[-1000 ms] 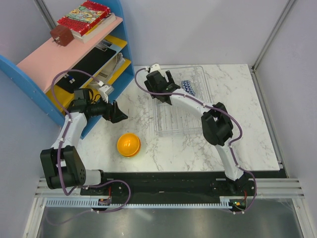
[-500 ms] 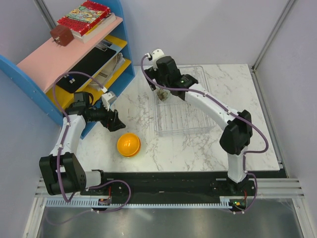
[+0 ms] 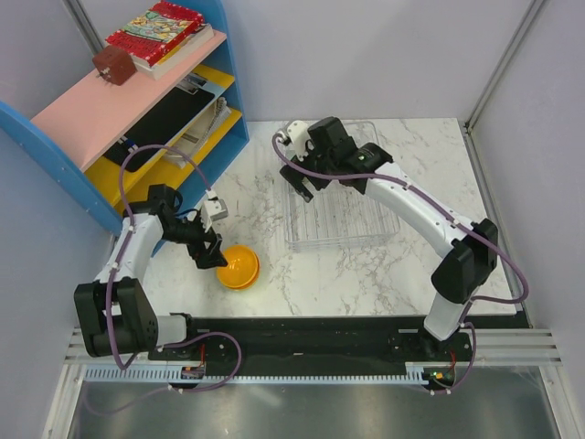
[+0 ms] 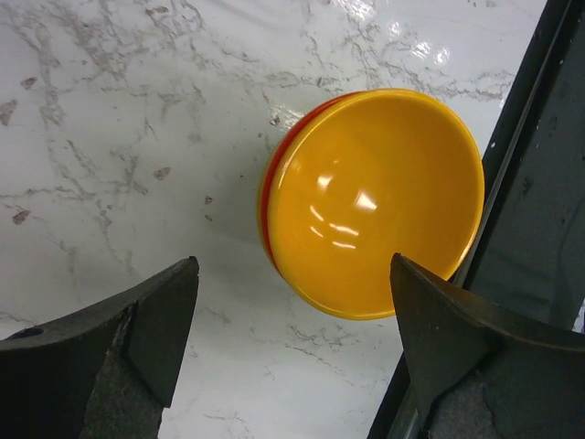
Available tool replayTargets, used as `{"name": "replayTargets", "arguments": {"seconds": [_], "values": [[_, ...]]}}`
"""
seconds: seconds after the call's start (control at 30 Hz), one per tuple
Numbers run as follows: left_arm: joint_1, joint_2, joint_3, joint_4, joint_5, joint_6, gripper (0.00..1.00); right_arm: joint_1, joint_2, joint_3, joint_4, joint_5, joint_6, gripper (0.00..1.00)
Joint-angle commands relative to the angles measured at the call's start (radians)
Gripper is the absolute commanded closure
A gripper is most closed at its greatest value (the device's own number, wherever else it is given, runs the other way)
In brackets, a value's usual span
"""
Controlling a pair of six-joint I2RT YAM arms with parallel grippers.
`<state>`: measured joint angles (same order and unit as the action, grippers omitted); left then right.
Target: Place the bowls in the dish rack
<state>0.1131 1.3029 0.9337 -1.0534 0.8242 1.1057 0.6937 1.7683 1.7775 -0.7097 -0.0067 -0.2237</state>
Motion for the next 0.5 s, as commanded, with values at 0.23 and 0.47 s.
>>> {"name": "replayTargets", "arguments": {"seconds": [0.23,0.47], "values": [[-0.046,0.035,-0.033,0.125,-0.04,-0.023,0.15,-0.043,-0.147,-0.079,-0.062,-0.093,-0.049,0.02],[-0.084,0.064,-0.022,0.161,-0.039,-0.072,0.32,-0.054,-0.144,-0.082,-0.062,-0.108,-0.045,0.03]]}}
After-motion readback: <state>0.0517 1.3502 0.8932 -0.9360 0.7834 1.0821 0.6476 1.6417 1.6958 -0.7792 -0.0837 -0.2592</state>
